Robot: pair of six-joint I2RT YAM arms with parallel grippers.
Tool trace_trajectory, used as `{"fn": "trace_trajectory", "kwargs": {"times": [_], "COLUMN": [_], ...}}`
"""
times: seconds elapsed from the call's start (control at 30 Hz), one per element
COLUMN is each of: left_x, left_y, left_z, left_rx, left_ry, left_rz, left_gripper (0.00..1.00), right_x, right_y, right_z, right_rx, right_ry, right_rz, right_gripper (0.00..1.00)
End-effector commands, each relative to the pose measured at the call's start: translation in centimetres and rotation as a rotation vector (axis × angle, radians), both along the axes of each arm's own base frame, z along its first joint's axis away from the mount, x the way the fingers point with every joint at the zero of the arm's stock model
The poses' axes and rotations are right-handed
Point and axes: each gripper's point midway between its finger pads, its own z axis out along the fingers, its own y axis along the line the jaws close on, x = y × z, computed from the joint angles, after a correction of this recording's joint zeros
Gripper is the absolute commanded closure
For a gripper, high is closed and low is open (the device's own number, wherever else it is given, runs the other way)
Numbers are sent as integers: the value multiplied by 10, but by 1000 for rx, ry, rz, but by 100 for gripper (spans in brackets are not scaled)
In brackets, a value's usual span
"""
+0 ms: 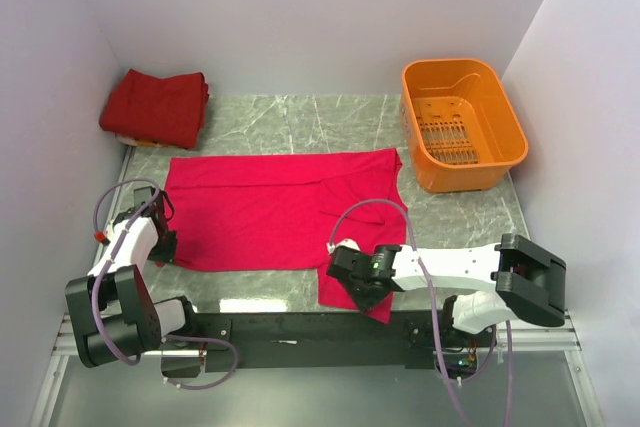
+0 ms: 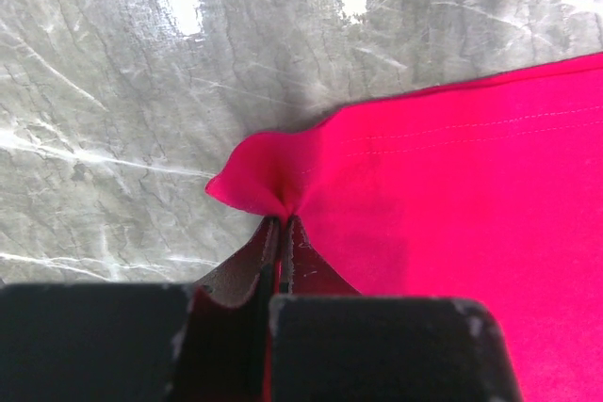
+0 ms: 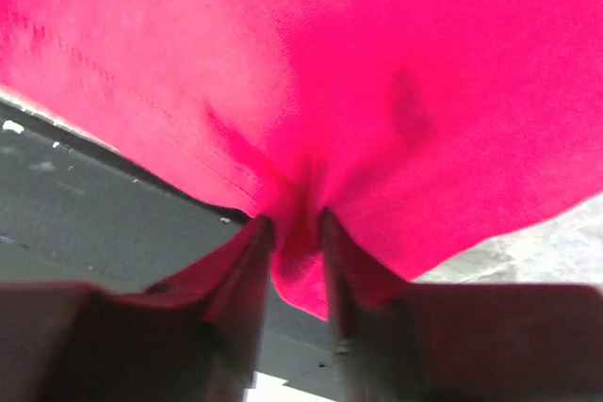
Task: Fold and stack the t-shirts
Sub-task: Fold the tshirt
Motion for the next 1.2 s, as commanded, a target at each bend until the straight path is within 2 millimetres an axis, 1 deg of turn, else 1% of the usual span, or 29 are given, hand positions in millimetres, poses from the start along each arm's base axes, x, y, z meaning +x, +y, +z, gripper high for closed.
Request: {"fn": "trace_trajectory", "kwargs": {"times": [0.0, 0.03, 0.07, 0.1, 0.17, 0.23, 0.3, 0.37, 0.4, 0.47, 0.5, 0.53, 0.57, 0.6, 0.63, 0.67, 0.73, 0.8, 0.83, 0.9, 0.93, 1.0, 1.03, 1.1, 1.13, 1.17], "left_x": [-4, -4, -4, -4, -4, -4, -3, -3, -1, 2, 7, 7, 7, 10, 11, 12, 16, 19, 22, 27, 29, 36, 38, 45, 48, 51], "left_y": [1, 1, 1, 1, 0, -1, -1, -3, -4, -6, -5, -5, -5, -4, -4, -5, -6, -6, -6, -7, -7, -6, -6, -5, -5, -4], "left_z": [0, 0, 0, 0, 1, 2, 6, 9, 11, 16, 20, 22, 24, 28, 29, 31, 34, 36, 38, 41, 42, 46, 46, 50, 49, 50], "left_rx": [4, 5, 5, 5, 0, -5, -5, -15, -19, -31, -30, -30, -31, -31, -32, -34, -44, -46, -53, -60, -68, -68, -70, -71, -78, -77], "left_ry": [21, 23, 19, 16, 15, 19, 10, 3, -6, -20, -33, -30, -27, -35, -36, -40, -51, -54, -57, -64, -62, -76, -72, -84, -81, -84], "left_rz": [-5, -4, -2, -3, -7, -14, -16, -14, -17, -21, -19, -23, -22, -19, -18, -21, -22, -22, -22, -26, -29, -29, -25, -28, -29, -29], "left_gripper": [99, 99, 99, 99, 99, 99, 99, 99, 99, 99, 99, 99, 99, 99, 99, 99, 99, 99, 99, 99, 99, 99, 99, 99, 99, 99], "right_x": [8, 10, 11, 12, 15, 18, 24, 31, 34, 47, 54, 62, 72, 78, 85, 95, 108, 124, 133, 150, 158, 174, 183, 196, 207, 212], "right_y": [-17, -17, -16, -15, -13, -13, -11, -6, -5, -1, -3, 0, -3, -3, 2, 0, 5, 2, 5, -1, 1, -5, -4, -8, -10, -11], "right_z": [-10, -10, -10, -9, -5, 3, 15, 26, 31, 41, 45, 54, 59, 64, 72, 77, 89, 96, 106, 113, 121, 126, 134, 138, 146, 148], "right_rx": [-89, -90, -83, -78, -69, -64, -49, -21, -3, 26, 23, 38, 39, 51, 79, 90, 126, 123, 135, 118, 128, 119, 127, 111, 119, 115], "right_ry": [-60, -72, -75, -81, -97, -112, -143, -163, -168, -176, -195, -213, -227, -238, -245, -252, -277, -299, -323, -353, -370, -391, -409, -434, -453, -459], "right_rz": [-79, -88, -98, -105, -112, -112, -108, -103, -108, -125, -138, -146, -163, -170, -178, -192, -203, -216, -225, -252, -251, -287, -302, -319, -340, -343], "right_gripper": [68, 71, 78, 81, 93, 94, 97, 100, 100, 100, 100, 100, 100, 100, 100, 100, 100, 100, 100, 100, 100, 100, 100, 100, 100, 100]}}
